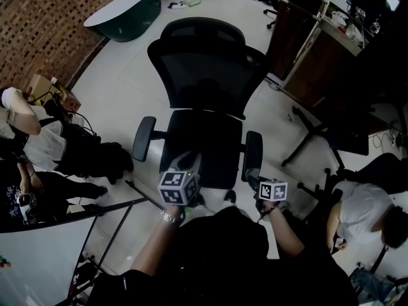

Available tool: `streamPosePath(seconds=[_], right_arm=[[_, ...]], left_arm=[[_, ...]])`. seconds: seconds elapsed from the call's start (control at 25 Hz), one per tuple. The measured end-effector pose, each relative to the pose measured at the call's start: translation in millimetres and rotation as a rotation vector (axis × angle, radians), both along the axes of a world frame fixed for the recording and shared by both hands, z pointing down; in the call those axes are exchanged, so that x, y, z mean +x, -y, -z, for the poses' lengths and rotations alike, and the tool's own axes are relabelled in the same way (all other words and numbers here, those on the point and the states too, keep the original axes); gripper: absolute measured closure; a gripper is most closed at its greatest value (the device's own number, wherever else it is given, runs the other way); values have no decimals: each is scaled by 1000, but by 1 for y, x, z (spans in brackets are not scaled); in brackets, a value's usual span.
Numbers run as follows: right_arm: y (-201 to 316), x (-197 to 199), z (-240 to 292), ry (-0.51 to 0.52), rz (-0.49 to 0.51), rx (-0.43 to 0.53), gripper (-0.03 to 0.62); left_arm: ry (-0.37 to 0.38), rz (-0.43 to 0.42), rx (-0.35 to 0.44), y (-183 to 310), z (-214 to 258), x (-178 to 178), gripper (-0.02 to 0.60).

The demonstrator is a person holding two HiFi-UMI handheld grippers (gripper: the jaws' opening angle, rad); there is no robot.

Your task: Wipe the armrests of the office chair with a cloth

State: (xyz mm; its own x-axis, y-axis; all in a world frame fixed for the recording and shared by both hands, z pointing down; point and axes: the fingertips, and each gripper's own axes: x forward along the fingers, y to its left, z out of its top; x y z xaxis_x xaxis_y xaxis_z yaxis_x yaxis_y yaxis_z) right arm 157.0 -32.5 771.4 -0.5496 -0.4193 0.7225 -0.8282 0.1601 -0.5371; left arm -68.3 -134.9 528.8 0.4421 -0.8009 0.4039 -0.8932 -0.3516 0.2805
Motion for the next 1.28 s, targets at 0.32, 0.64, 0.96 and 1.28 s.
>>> streamPosePath(seconds=[0.32,0.64,0.96,1.28], right_arm=[[125,48,42,-8,-141,138,517],[192,72,-10,-166,-87,36,514],[120,81,-16,-68,-181,31,514],[15,60,-23,-114,-176,-61,514]], left_arm=[[7,29,-20,-9,-5,-18,523],[10,80,-33,-17,-6,-40,523],[-6,68,-33,-14,-10,-43,523],[-32,-66,-16,-9,-5,-1,523]])
